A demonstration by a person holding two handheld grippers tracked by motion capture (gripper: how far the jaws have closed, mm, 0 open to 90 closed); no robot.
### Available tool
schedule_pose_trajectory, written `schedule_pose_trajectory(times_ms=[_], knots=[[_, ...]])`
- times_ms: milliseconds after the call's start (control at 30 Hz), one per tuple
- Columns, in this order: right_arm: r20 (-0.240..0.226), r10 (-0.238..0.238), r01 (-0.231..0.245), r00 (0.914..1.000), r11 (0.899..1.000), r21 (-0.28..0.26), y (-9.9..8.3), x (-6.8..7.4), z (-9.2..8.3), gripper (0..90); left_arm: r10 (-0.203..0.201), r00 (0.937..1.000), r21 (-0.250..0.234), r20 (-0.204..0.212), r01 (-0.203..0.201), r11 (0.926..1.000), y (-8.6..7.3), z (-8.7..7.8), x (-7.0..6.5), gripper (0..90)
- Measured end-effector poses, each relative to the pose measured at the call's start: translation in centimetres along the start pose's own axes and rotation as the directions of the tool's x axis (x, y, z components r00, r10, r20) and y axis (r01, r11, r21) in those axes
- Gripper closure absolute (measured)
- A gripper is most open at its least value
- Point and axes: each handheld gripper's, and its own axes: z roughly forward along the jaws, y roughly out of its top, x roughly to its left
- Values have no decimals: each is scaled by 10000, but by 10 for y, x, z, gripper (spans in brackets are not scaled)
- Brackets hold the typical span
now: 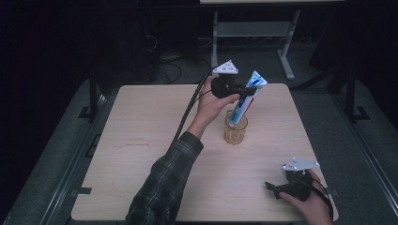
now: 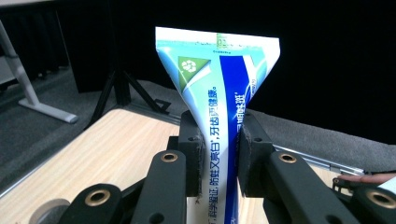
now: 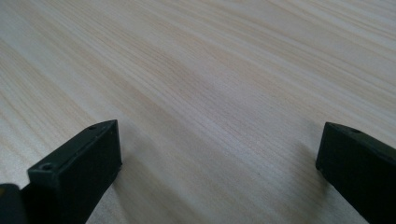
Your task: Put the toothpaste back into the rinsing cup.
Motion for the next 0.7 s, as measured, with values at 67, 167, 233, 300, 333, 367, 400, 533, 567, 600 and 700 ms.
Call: schedule_pose_trajectory(times_ms=[67, 167, 233, 300, 333, 367, 400, 533, 567, 600, 700], knots=[[-4, -12, 12, 10000, 10000, 0, 0, 0, 0, 0, -19, 10000, 125, -7, 20, 9999, -4, 3, 1, 744], [-9, -17, 17, 10000, 10000, 0, 0, 0, 0, 0, -61, 10000, 210, -55, 62, 9998, -9, 7, 2, 744], [-11, -35, 35, 10000, 10000, -4, 0, 0, 0, 0, -94, 9999, 249, -41, 95, 9996, -13, 8, 3, 744], [-14, -50, 50, 10000, 10000, -4, 0, 0, 0, 0, -167, 9999, 288, -36, 168, 9994, -17, 9, 3, 744], [-18, -49, 49, 10000, 10000, -2, 0, 0, 0, 0, -165, 9999, 311, -42, 166, 9994, -19, 10, 4, 744], [-21, -46, 46, 10000, 10000, -1, 0, 0, 0, 0, -219, 9997, 330, -64, 221, 9992, -21, 10, 4, 744], [-25, -61, 61, 10000, 10000, -6, 0, 0, 0, 0, -252, 9997, 366, -63, 254, 9990, -23, 11, 5, 743], [-38, -62, 62, 10000, 10000, -6, 0, 0, 0, 0, -282, 9996, 500, -100, 287, 9983, -29, 14, 6, 743], [-38, -60, 60, 10000, 10000, -5, 0, 0, 0, 0, -324, 9994, 514, -89, 328, 9981, -31, 14, 6, 743], [-38, -61, 61, 10000, 10000, -1, 0, 0, -1, 0, -326, 9994, 536, -95, 330, 9980, -32, 14, 6, 743], [-40, -57, 57, 10000, 10000, -1, 0, 0, -1, 0, -365, 9992, 627, -143, 373, 9973, -36, 15, 7, 742]])
